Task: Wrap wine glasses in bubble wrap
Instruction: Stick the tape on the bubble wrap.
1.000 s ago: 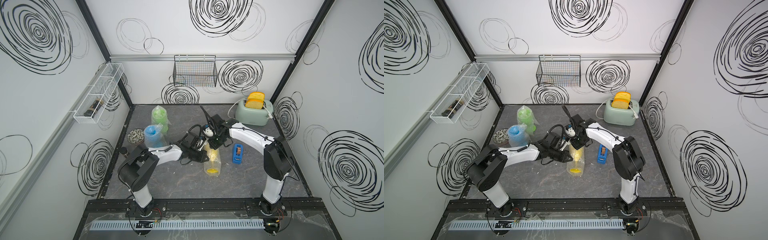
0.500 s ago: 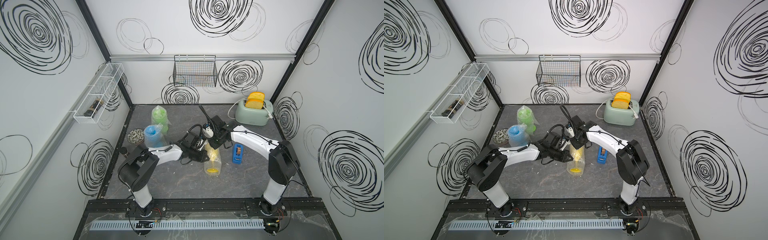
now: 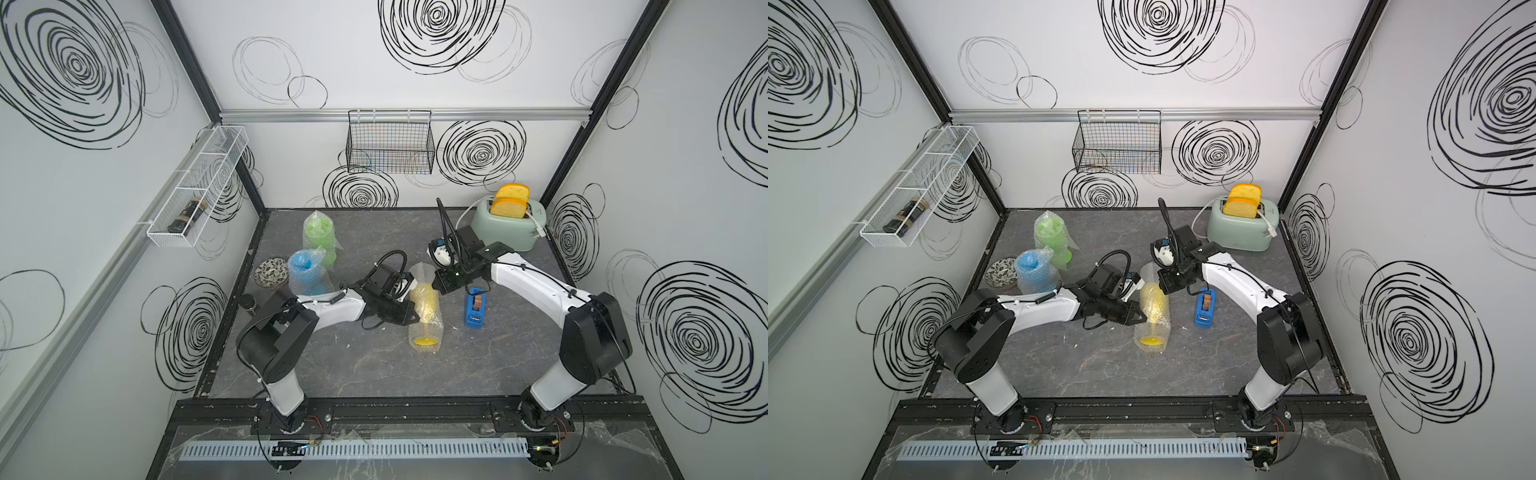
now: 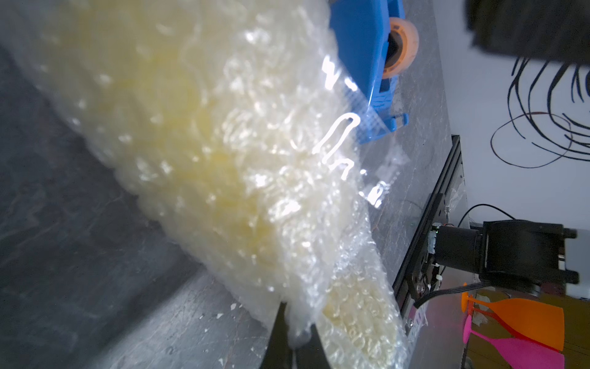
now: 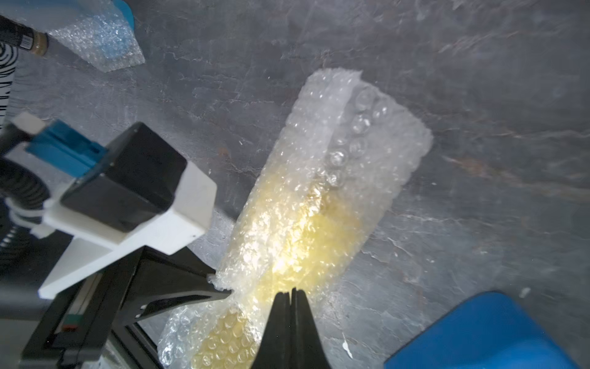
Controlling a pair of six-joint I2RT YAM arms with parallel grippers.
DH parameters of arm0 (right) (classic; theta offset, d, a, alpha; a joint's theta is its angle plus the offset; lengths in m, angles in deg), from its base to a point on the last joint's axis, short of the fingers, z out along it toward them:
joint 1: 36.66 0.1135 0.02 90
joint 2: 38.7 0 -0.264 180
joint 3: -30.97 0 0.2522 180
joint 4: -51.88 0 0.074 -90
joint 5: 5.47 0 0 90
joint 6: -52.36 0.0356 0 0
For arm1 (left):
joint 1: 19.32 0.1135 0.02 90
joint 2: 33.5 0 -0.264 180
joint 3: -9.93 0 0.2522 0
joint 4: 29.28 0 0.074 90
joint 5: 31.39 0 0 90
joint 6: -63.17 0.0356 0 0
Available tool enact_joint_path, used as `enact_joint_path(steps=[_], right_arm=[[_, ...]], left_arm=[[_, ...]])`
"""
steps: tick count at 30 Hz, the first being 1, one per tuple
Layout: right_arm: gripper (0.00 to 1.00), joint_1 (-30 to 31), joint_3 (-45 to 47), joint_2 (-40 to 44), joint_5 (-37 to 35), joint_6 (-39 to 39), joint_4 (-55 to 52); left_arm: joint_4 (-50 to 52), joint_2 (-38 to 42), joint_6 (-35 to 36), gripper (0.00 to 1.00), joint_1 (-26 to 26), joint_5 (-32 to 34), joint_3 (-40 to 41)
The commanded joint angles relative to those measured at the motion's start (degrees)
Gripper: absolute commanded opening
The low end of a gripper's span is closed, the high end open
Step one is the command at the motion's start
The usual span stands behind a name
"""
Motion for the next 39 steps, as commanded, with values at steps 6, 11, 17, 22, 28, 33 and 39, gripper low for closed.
enact_joint_path(steps=[6,11,17,22,28,33,39], right_arm=[[0.00,-0.3,3.1,-2.6,5.5,0.6,3.3],[0.00,-1.5,3.5,-2.1,2.1,0.5,1.9],[0.00,-1.5,1.5,2.1,4.1,1.0,1.2],[0.00,-1.1,2.0,0.2,10.8,2.8,5.3],[0.03,-1.1,3.2,-4.9,10.2,5.9,9.8],[0.19,-2.3,2.2,-3.9,6.8,9.3,7.5],[0.44,-8.7,8.9,5.8,12.5,13.5,9.8]], left_arm=[[0.1,-0.2,0.9,0.00,-0.4,-0.1,-1.2],[-0.8,-0.9,0.5,0.00,-0.5,-0.4,-0.6],[-1.1,-0.9,0.3,0.00,-0.4,-0.5,-0.3],[-0.3,-0.5,0.7,0.00,-0.3,-0.2,-0.8],[0.2,-0.3,1.0,0.00,-0.2,0.0,-1.1],[-0.1,-0.2,0.7,0.08,-0.4,-0.2,-1.2],[0.5,5.5,-0.2,0.43,-0.1,-0.5,-1.3]])
